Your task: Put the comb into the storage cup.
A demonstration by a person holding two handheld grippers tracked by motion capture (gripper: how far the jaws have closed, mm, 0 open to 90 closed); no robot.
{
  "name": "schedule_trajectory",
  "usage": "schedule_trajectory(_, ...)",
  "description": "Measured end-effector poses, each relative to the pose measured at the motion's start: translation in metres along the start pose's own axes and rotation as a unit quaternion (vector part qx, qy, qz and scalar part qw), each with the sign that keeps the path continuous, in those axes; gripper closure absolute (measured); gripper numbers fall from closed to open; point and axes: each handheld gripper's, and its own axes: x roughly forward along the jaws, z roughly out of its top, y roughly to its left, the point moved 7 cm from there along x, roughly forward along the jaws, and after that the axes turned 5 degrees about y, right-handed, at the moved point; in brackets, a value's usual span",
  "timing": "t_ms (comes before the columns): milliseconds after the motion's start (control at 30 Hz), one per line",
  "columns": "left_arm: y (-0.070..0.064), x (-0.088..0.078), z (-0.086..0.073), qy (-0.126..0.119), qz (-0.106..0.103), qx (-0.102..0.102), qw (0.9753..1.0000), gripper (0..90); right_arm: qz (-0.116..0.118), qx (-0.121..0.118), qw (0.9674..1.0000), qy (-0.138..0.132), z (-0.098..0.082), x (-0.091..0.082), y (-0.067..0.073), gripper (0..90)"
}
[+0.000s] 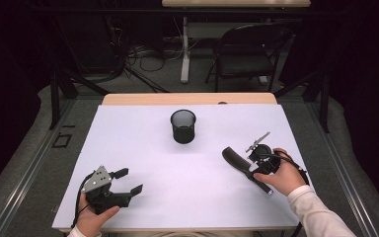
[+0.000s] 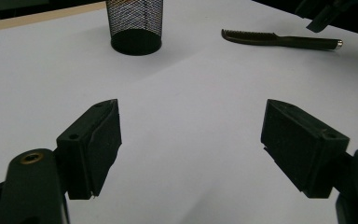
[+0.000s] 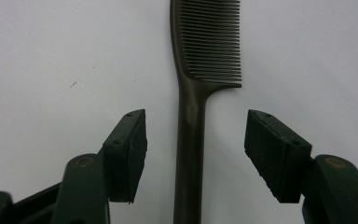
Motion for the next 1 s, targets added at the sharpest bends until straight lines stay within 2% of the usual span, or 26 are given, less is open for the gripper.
schedule_trajectory(33,0.0,0.0,0.0,0.0,0.0,0.0,1.0,20.2,0.001,0.0,1.0,-0.009,0.001,0.002,0.0,40.0)
schedule_trajectory(133,0.0,0.0,0.0,0.001,-0.001,-0.001,1.0,20.3,0.003,0.002,1.0,0.003,-0.001,0.002,0.0,42.5)
schedule_trajectory(167,0.0,0.0,0.0,0.001,0.0,0.0,1.0,20.3,0.005,0.004,0.9999,-0.014,0.001,0.004,0.0,43.2)
schedule_trajectory(200,0.0,0.0,0.0,0.0,-0.001,-0.001,1.0,20.3,0.006,0.002,1.0,0.004,-0.001,0.003,-0.001,43.7)
schedule_trajectory(300,0.0,0.0,0.0,0.0,0.0,0.0,1.0,20.3,0.007,0.003,0.9998,0.017,-0.003,0.003,-0.001,45.7)
schedule_trajectory(367,0.0,0.0,0.0,0.001,-0.001,-0.001,1.0,20.3,0.005,0.002,0.9999,0.015,-0.004,0.005,-0.002,46.6)
schedule_trajectory(400,0.0,0.0,0.0,0.001,-0.001,0.0,1.0,20.3,0.005,0.016,0.9998,0.012,-0.004,0.006,-0.001,46.9)
schedule_trajectory(433,0.0,0.0,0.0,0.001,-0.001,0.0,1.0,20.3,0.004,0.002,1.0,0.008,-0.004,0.007,-0.003,47.1)
schedule_trajectory(467,0.0,0.0,0.0,0.001,-0.001,-0.001,1.0,20.3,0.004,0.002,0.9999,0.016,-0.005,0.006,-0.003,47.5)
schedule_trajectory(567,0.0,0.0,0.0,0.001,-0.001,-0.001,1.0,20.3,0.002,0.003,0.9999,0.014,-0.006,0.008,-0.005,48.4)
schedule_trajectory(600,0.0,0.0,0.0,0.001,-0.001,-0.001,1.0,20.3,0.004,0.001,0.9997,0.023,-0.007,0.008,-0.005,49.2)
schedule_trajectory(633,0.0,0.0,0.0,0.001,-0.002,-0.002,1.0,20.2,0.006,0.005,0.9999,0.014,-0.006,0.01,-0.005,50.4)
schedule_trajectory(767,0.0,0.0,0.0,0.002,-0.001,-0.002,1.0,20.3,0.007,0.002,0.9998,0.018,-0.007,0.012,-0.007,51.7)
schedule_trajectory(800,0.0,0.0,0.0,0.002,-0.001,-0.002,1.0,20.3,0.009,0.011,0.9994,0.032,-0.009,0.01,-0.006,53.0)
schedule_trajectory(833,0.0,0.0,0.0,0.002,-0.001,-0.002,1.0,20.3,0.009,-0.007,0.9995,0.029,-0.009,0.012,-0.008,53.6)
schedule_trajectory(867,0.0,0.0,0.0,0.002,-0.001,-0.003,1.0,20.3,0.01,0.002,0.9993,0.037,-0.01,0.012,-0.007,53.6)
schedule_trajectory(933,0.0,0.0,-0.001,0.002,-0.001,-0.003,1.0,20.3,0.007,-0.005,0.999,0.044,-0.01,0.012,-0.008,55.7)
schedule_trajectory(967,0.001,0.0,-0.001,0.002,-0.001,-0.003,1.0,20.3,0.012,-0.005,0.9996,0.025,-0.009,0.016,-0.008,55.9)
schedule_trajectory(1000,0.001,0.001,-0.001,0.003,-0.001,-0.003,1.0,20.3,0.012,-0.003,0.9996,0.025,-0.009,0.017,-0.007,56.1)
